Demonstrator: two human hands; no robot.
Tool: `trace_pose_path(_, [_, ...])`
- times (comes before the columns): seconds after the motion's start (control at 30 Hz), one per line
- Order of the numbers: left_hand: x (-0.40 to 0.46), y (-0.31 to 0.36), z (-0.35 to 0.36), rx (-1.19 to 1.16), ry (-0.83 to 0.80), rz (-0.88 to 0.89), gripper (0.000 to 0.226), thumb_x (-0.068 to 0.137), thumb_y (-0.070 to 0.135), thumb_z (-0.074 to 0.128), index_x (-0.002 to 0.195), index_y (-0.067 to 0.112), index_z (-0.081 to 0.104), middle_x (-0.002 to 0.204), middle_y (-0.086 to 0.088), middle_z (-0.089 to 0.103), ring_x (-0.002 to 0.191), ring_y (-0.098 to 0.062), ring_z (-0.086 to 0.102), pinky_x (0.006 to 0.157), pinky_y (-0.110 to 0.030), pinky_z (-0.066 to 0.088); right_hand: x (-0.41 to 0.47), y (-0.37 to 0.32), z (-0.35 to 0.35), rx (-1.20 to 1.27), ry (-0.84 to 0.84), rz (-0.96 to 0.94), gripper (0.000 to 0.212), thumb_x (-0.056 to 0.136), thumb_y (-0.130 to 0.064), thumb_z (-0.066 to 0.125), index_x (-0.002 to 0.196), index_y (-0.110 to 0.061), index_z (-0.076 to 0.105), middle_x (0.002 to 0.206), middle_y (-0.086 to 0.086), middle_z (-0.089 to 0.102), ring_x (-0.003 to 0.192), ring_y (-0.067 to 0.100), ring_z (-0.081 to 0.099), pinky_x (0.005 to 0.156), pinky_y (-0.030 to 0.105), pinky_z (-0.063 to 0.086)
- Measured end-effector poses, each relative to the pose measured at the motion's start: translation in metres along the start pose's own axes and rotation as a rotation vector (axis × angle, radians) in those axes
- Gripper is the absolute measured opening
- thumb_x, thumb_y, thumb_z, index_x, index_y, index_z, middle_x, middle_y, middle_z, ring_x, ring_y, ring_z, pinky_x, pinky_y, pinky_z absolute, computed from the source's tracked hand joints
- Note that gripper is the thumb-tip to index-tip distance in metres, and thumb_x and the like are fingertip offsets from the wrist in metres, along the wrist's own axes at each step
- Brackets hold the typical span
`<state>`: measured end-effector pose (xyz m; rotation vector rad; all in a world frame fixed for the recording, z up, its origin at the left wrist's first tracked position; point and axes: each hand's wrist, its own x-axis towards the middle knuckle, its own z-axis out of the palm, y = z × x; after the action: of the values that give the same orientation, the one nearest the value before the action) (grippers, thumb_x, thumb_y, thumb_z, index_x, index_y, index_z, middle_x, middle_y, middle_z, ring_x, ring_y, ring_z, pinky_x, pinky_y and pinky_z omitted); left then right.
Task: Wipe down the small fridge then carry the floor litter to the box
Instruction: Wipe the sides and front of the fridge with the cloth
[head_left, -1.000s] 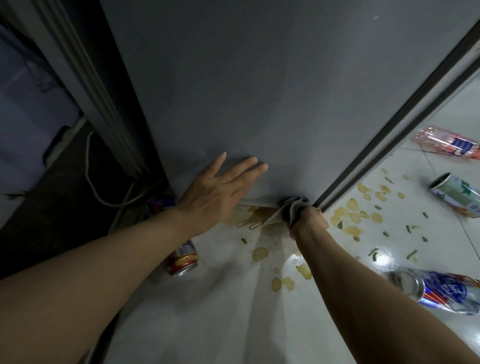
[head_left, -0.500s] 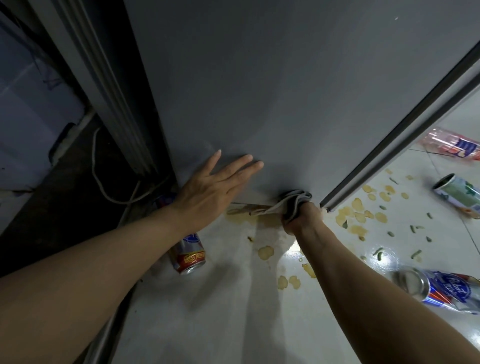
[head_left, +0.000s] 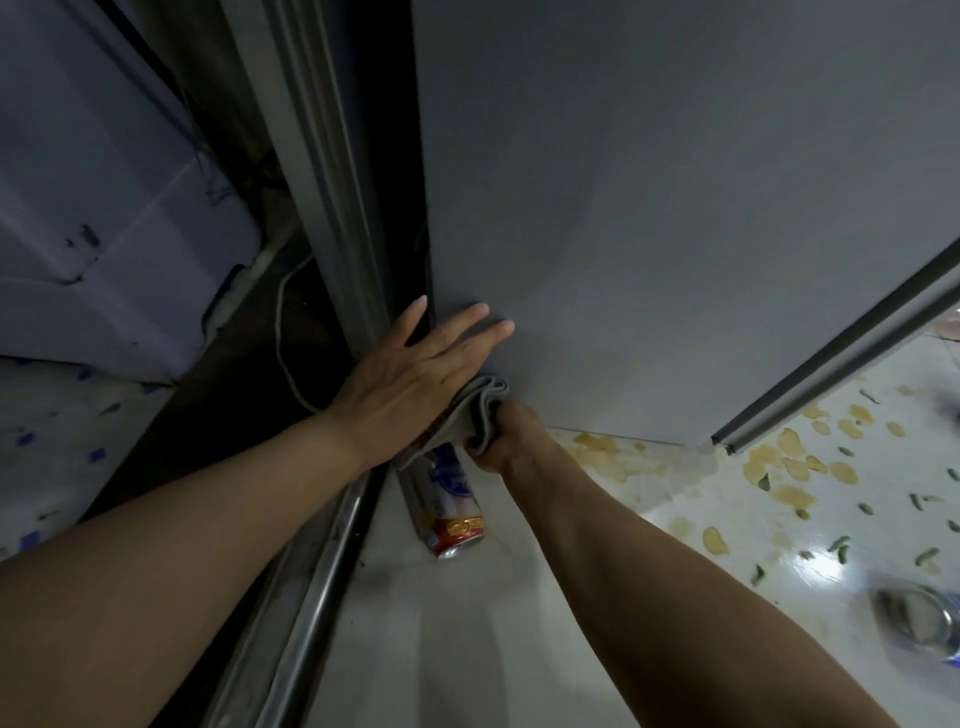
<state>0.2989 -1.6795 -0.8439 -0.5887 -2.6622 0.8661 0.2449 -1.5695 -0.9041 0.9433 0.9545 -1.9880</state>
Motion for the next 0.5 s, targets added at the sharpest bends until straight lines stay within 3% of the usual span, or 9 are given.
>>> trace_pose_path(0.07, [-0.006, -0.004, -0.001, 0.013, -0.029, -0.009, 0.058, 0.084, 0.011, 0.027, 0.141, 0.017, 0.040, 0.156, 0.002, 0.018, 0.142, -0.019, 0.023, 0.108, -0.048, 0.029, -0.001, 0.011, 0.005, -0.032, -0.074, 0.018, 0.034, 0.102, -0.023, 0.037, 0.118, -0.002, 0.058, 0.117, 0.016, 0.061, 0.110, 0.027, 0.058, 0.099, 0.034, 0.046])
trace_pose_path(0.13, [-0.009, -0.008, -0.004, 0.005, -0.064, -0.021, 0.060, 0.084, 0.009, 0.026, 0.142, 0.015, 0.036, 0.157, 0.001, 0.016, 0.143, -0.019, 0.022, 0.109, -0.048, 0.028, 0.000, 0.016, 0.006, -0.059, -0.117, 0.039, 0.036, 0.102, -0.020, 0.033, 0.123, 0.001, 0.054, 0.125, 0.019, 0.056, 0.122, 0.028, 0.051, 0.107, 0.042, 0.038])
trace_pose_path(0.2, [-0.012, -0.010, -0.006, 0.000, -0.110, -0.035, 0.063, 0.084, 0.010, 0.032, 0.146, 0.013, 0.023, 0.159, -0.002, 0.005, 0.145, -0.021, 0.012, 0.111, -0.050, 0.020, -0.005, 0.015, 0.001, -0.114, -0.140, 0.047, 0.033, 0.101, -0.016, 0.030, 0.110, 0.001, 0.057, 0.107, 0.019, 0.058, 0.110, 0.032, 0.056, 0.102, 0.042, 0.043])
trace_pose_path(0.27, [-0.014, -0.009, -0.008, -0.029, -0.166, -0.060, 0.066, 0.086, 0.011, 0.031, 0.148, 0.011, 0.008, 0.158, -0.004, -0.008, 0.146, -0.024, 0.000, 0.113, -0.052, 0.009, -0.016, 0.009, -0.009, -0.192, -0.160, 0.037, 0.033, 0.100, -0.015, 0.029, 0.095, 0.001, 0.058, 0.088, 0.017, 0.057, 0.084, 0.028, 0.058, 0.083, 0.037, 0.050])
trace_pose_path(0.37, [-0.013, -0.002, -0.017, -0.134, -0.212, -0.088, 0.061, 0.091, 0.009, 0.020, 0.148, 0.012, -0.005, 0.157, -0.005, -0.016, 0.145, -0.023, -0.010, 0.112, -0.052, -0.004, -0.038, -0.008, -0.023, -0.319, -0.213, 0.003, 0.033, 0.100, -0.013, 0.030, 0.085, 0.001, 0.056, 0.079, 0.015, 0.056, 0.070, 0.021, 0.055, 0.064, 0.032, 0.053])
trace_pose_path(0.5, [-0.001, 0.016, -0.039, -0.325, -0.228, -0.100, 0.066, 0.094, 0.006, 0.029, 0.148, 0.013, -0.008, 0.158, -0.005, -0.010, 0.145, -0.021, -0.009, 0.113, -0.048, -0.009, -0.070, -0.038, -0.048, -0.591, -0.161, -0.125, 0.022, 0.097, -0.010, 0.040, 0.086, 0.001, 0.056, 0.080, 0.017, 0.057, 0.070, 0.025, 0.055, 0.082, 0.041, 0.049])
